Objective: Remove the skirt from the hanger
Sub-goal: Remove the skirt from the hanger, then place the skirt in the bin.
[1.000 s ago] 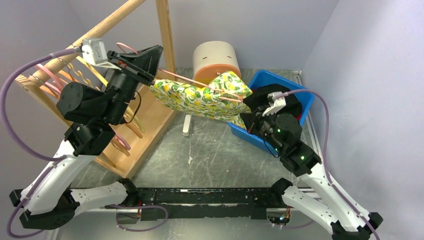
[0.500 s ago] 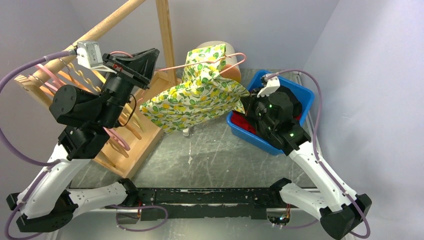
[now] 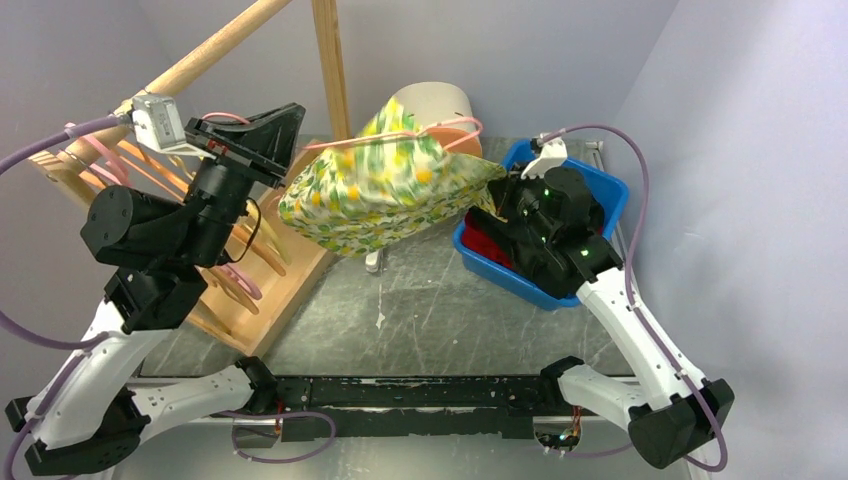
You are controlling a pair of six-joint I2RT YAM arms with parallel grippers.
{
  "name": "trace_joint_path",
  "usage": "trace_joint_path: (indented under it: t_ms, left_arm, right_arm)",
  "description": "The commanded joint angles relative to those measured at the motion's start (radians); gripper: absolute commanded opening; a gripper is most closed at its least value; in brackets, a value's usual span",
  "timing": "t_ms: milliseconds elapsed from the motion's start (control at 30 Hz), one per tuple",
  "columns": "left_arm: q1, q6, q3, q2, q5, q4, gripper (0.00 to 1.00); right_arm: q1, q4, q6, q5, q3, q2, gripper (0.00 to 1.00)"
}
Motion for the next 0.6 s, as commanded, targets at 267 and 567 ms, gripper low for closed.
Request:
trace_joint_path:
  t_ms: [267, 567]
  left_arm:
    - [-0.002, 0.005, -0.015, -0.053, -0.028, 0.093, 0.07]
    - [-0.003, 0.001, -0.054, -0.058, -0.044, 0.092, 0.07]
  right_arm:
    - [-0.124, -0.061, 0.069, -0.100, 0.070, -0.012, 0.00]
    - [-0.124, -0.085, 0.020, -0.116, 0.201, -0.177, 0.00]
